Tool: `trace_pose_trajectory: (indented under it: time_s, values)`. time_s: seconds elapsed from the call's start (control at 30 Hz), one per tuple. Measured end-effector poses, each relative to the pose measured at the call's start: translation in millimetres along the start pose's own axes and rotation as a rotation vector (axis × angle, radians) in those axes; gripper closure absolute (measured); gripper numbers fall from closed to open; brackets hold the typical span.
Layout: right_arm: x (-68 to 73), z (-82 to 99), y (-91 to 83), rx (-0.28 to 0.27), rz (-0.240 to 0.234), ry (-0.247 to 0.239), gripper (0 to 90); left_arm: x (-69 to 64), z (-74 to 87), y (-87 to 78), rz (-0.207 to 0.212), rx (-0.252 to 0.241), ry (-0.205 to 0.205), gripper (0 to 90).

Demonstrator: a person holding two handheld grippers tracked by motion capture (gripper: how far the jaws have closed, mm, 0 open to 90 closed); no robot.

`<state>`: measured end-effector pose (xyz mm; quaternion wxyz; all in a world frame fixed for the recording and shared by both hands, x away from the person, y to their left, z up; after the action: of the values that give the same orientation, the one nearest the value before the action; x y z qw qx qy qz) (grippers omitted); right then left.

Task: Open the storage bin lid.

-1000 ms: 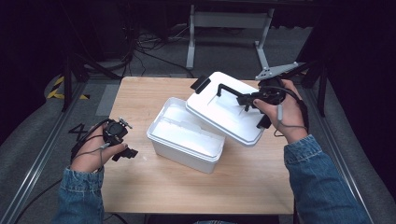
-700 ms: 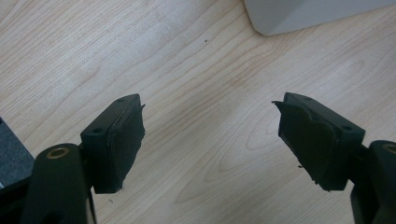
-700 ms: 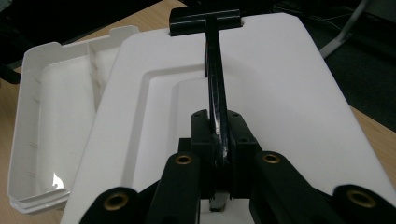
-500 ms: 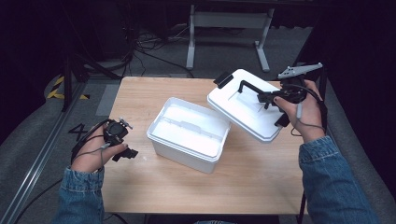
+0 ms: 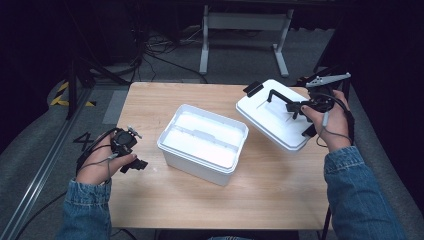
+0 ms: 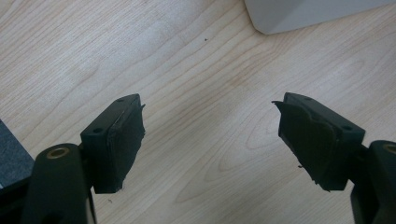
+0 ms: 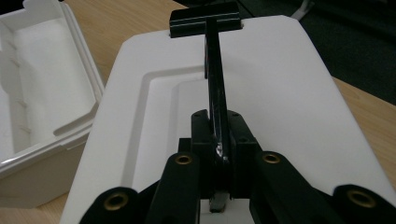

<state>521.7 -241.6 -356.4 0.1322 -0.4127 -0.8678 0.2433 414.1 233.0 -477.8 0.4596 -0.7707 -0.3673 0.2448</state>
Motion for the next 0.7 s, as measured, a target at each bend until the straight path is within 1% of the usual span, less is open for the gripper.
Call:
trace_pose_trajectory:
  time_s: [0.03, 0.07, 0.1, 0.17, 0.2, 0.27, 0.43, 0.47, 0.5, 0.53, 0.57, 0.7]
  values:
    - [-3.0, 4.1, 2.1, 0.007, 0.003, 0.009, 84.8, 0.1, 0.1, 0.1, 0.0, 0.0, -0.001, 23.3]
    - [-5.3, 7.8, 3.8, 0.015, 0.004, 0.015, 84.8, -1.7, 0.4, 0.5, 0.01, 0.0, -0.016, 23.2]
    - [-7.6, 11.7, 5.6, 0.024, 0.01, 0.021, 84.8, -1.8, 0.6, 0.8, 0.011, 0.002, -0.017, 23.3]
    - [-10.9, 18.5, 9.3, 0.038, 0.014, 0.029, 84.8, 0.8, 0.7, 1.3, 0.002, 0.002, 0.0, 23.2]
    - [-12.7, 23.6, 11.8, 0.05, 0.018, 0.038, 84.8, 0.7, 0.8, 1.4, 0.002, 0.003, -0.001, 23.2]
    - [-15.6, 30.7, 16.6, 0.061, 0.02, 0.041, 84.8, 1.5, 0.7, 1.6, 0.0, 0.003, 0.007, 23.2]
    - [-20.5, 46.7, 26.5, 0.089, 0.027, 0.061, 84.8, 1.8, 1.1, 1.7, 0.0, 0.007, 0.005, 23.2]
    - [-21.3, 48.7, 27.9, 0.091, 0.026, 0.06, 84.8, -0.8, 1.9, 2.1, 0.013, 0.01, -0.016, 23.2]
    - [-21.9, 52.7, 29.8, 0.102, 0.027, 0.066, 84.8, -0.7, 2.0, 2.2, 0.013, 0.011, -0.015, 23.2]
    - [-22.5, 54.9, 31.1, 0.106, 0.027, 0.066, 84.7, 1.6, 2.0, 2.0, 0.006, 0.014, 0.004, 23.2]
    - [-23.3, 58.6, 32.7, 0.116, 0.03, 0.069, 84.7, 0.5, 2.2, 2.4, 0.009, 0.013, -0.007, 23.2]
    - [-26.2, 68.7, 37.9, 0.128, 0.038, 0.073, 84.8, -1.0, 2.5, 2.9, 0.017, 0.014, -0.014, 23.2]
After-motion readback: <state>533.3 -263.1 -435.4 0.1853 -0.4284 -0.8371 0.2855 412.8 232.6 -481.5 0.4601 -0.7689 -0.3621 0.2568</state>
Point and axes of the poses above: each handheld gripper's, and its own axes: y roughly forward along the jaws, z roughly out of its underside, x roughly to its left, the point moved 10 cm from there along y, roughly forward along the jaws, and after that the axes turned 10 degrees about -x, right-handed, at the moved point
